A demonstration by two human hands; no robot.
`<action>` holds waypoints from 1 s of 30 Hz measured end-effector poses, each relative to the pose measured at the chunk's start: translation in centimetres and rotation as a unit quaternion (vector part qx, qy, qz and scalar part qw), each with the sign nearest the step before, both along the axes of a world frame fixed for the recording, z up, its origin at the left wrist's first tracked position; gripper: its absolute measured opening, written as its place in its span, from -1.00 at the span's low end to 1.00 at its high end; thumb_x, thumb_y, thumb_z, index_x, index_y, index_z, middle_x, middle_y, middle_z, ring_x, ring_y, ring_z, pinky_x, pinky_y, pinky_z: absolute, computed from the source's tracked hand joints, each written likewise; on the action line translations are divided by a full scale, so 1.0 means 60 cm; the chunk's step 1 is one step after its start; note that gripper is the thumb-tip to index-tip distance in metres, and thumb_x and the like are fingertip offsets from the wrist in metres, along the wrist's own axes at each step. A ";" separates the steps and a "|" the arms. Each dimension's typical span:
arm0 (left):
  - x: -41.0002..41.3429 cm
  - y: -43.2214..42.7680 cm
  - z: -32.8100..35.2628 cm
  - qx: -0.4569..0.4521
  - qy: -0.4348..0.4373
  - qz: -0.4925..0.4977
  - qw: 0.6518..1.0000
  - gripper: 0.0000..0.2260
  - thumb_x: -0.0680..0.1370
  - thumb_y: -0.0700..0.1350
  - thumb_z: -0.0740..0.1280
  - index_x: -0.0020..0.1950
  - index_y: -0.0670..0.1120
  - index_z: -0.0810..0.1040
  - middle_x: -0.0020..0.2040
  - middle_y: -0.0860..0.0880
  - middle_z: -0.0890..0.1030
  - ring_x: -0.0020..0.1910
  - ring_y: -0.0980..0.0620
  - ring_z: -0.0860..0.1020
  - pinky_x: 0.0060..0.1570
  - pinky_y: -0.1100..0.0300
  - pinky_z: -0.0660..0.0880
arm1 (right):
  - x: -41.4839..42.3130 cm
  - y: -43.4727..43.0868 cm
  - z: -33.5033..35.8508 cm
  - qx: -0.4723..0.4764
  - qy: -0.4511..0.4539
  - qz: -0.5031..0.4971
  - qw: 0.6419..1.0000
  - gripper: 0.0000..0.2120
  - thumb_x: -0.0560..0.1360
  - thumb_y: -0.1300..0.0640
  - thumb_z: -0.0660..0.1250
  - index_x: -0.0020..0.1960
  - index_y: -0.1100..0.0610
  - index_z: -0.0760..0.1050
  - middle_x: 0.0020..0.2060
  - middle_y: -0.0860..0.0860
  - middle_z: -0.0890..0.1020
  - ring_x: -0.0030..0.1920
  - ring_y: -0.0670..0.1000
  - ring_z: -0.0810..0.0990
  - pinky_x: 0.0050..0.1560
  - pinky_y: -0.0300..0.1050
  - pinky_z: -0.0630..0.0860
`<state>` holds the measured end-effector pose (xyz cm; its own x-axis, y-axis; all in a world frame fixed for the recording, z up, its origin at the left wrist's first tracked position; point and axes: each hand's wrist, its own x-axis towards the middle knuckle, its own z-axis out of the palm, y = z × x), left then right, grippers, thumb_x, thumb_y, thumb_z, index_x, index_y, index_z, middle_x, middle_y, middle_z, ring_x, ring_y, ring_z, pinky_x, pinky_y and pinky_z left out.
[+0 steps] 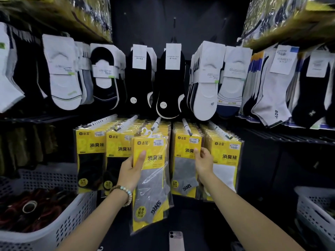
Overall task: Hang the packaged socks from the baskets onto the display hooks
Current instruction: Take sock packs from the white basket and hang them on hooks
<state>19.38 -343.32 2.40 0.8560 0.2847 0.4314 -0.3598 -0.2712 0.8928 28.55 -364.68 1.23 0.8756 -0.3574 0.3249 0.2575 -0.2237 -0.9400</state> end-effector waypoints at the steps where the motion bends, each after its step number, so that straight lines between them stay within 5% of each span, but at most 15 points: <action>1: -0.002 -0.002 -0.002 -0.002 -0.001 -0.001 1.000 -0.62 0.50 0.19 0.21 -0.41 0.01 0.24 -0.65 0.12 0.21 -0.66 0.18 0.18 -0.61 0.41 0.18 | -0.002 -0.001 -0.003 -0.009 0.005 -0.002 1.000 -0.70 0.60 0.03 0.23 0.22 0.20 0.47 -0.01 0.05 0.59 0.14 0.13 0.56 0.04 -0.07 0.47; 9: -0.021 -0.030 -0.006 -0.021 0.041 -0.033 0.998 -0.57 0.41 0.30 0.18 -0.38 -0.05 0.35 -0.62 0.13 0.21 -0.62 0.20 0.20 -0.51 0.34 0.29 | -0.080 -0.010 0.004 -0.001 0.012 0.053 0.999 -0.47 0.59 0.03 0.24 0.50 0.12 0.20 0.45 0.03 0.33 0.45 0.02 0.29 0.41 -0.07 0.30; 11: -0.024 -0.047 -0.005 -0.038 0.046 -0.041 0.997 -0.67 0.47 0.24 0.20 -0.27 0.02 0.51 -0.50 0.17 0.34 -0.52 0.26 0.30 -0.35 0.32 0.48 | -0.110 -0.007 0.016 0.005 -0.008 0.077 0.997 -0.58 0.59 0.02 0.23 0.42 0.10 0.32 0.37 -0.01 0.42 0.37 -0.04 0.37 0.27 -0.27 0.37; 13: -0.026 -0.065 -0.003 -0.052 0.044 -0.055 0.996 -0.81 0.50 0.21 0.22 -0.20 0.16 0.51 -0.33 0.19 0.44 -0.37 0.29 0.38 -0.31 0.41 0.42 | -0.137 0.001 0.027 0.014 -0.016 0.114 0.993 -0.78 0.59 0.01 0.23 0.21 0.01 0.47 0.19 -0.03 0.55 0.23 -0.07 0.48 0.02 -0.43 0.42; 18: -0.034 -0.105 0.003 -0.106 0.046 -0.044 0.992 -0.77 0.44 0.20 0.32 -0.25 0.06 0.54 -0.44 0.15 0.47 -0.51 0.25 0.39 -0.49 0.45 0.32 | -0.173 0.008 0.034 0.032 -0.028 0.150 0.988 -0.84 0.48 0.04 0.40 0.04 0.04 0.57 -0.03 -0.04 0.65 0.04 -0.09 0.60 0.06 -0.25 0.51; 21: -0.037 -0.123 0.005 -0.148 0.053 -0.038 0.987 -0.84 0.39 0.12 0.43 -0.22 0.07 0.56 -0.37 0.19 0.60 -0.40 0.30 0.56 -0.44 0.45 0.41 | -0.180 0.004 0.032 0.046 -0.029 0.152 0.987 -0.66 0.42 0.02 0.46 -0.07 0.31 0.55 -0.18 0.24 0.60 -0.14 0.03 0.58 -0.01 -0.05 0.52; 23: -0.036 -0.129 0.003 -0.149 0.057 -0.049 0.986 -0.85 0.38 0.11 0.45 -0.20 0.07 0.56 -0.29 0.16 0.63 -0.30 0.26 0.59 -0.40 0.41 0.44 | -0.177 -0.002 0.028 0.066 -0.007 0.159 0.985 -0.56 0.43 0.03 0.46 0.00 0.42 0.49 -0.05 0.38 0.57 -0.06 0.29 0.57 0.12 0.14 0.55; 26: -0.033 -0.125 0.004 -0.115 0.064 -0.061 0.989 -0.82 0.45 0.17 0.33 -0.18 0.07 0.55 -0.34 0.19 0.59 -0.35 0.28 0.56 -0.43 0.45 0.39 | -0.173 -0.017 0.023 0.120 0.027 0.162 0.979 -0.83 0.47 0.11 0.42 0.00 0.17 0.61 0.00 0.16 0.69 0.03 0.11 0.66 0.10 -0.03 0.59; 28: -0.029 -0.113 0.005 -0.078 0.072 -0.045 0.993 -0.70 0.51 0.21 0.19 -0.25 0.02 0.47 -0.51 0.15 0.40 -0.51 0.19 0.40 -0.46 0.39 0.29 | -0.169 -0.030 0.021 0.152 0.044 0.149 0.976 -0.84 0.51 0.14 0.37 0.06 0.15 0.60 0.04 0.11 0.68 0.06 0.05 0.65 0.15 -0.04 0.56; 30: -0.021 -0.097 0.004 -0.058 0.072 -0.012 0.996 -0.66 0.52 0.22 0.15 -0.33 0.03 0.31 -0.50 0.09 0.23 -0.48 0.10 0.26 -0.42 0.26 0.20 | -0.162 -0.045 0.023 0.166 0.049 0.121 0.977 -0.76 0.55 0.14 0.31 0.16 0.23 0.57 0.10 0.14 0.65 0.14 0.09 0.61 0.24 0.05 0.51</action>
